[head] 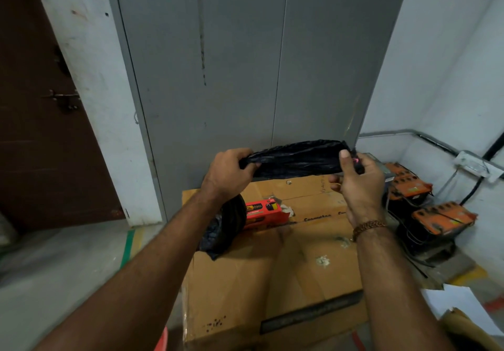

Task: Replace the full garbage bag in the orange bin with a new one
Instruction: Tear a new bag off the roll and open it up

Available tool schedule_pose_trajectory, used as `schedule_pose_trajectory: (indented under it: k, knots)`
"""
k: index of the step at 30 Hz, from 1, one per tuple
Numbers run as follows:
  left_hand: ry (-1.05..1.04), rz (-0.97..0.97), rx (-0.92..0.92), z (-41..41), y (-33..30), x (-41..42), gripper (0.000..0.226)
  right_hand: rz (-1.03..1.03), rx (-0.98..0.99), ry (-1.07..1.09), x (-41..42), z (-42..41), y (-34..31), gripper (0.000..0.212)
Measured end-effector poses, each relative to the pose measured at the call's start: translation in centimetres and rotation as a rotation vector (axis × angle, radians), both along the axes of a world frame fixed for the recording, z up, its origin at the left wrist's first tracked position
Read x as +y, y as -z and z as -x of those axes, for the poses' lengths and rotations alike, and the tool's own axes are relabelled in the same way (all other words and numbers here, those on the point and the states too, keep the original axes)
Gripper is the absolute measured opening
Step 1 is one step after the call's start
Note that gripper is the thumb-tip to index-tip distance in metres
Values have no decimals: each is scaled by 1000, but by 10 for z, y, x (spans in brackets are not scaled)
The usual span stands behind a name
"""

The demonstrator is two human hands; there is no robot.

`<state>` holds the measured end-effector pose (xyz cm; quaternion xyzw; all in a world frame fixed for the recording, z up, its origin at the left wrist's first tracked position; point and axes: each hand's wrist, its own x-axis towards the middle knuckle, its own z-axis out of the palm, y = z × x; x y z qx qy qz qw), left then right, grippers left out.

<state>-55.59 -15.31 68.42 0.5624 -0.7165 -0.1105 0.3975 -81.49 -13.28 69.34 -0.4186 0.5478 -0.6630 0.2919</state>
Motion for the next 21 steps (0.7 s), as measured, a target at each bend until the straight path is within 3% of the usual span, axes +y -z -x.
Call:
schedule_pose_trajectory:
  k: [6, 10, 14, 18, 21]
  knots:
    - [59, -53, 42, -15, -4, 6, 16, 10, 134, 62, 8, -1, -7, 33]
    - [154, -157, 89, -32, -11, 8, 18, -19, -16, 23, 10, 1, -10, 33]
    - [205, -213, 180, -50, -20, 10, 36, -5, -184, -11, 20, -9, -15, 28]
    - [204, -238, 261, -64, -25, 20, 47, -9, -202, -10, 29, -24, -18, 23]
    - [184, -267, 369, -74, -30, 38, 39, -21, -214, -70, 37, -39, -24, 24]
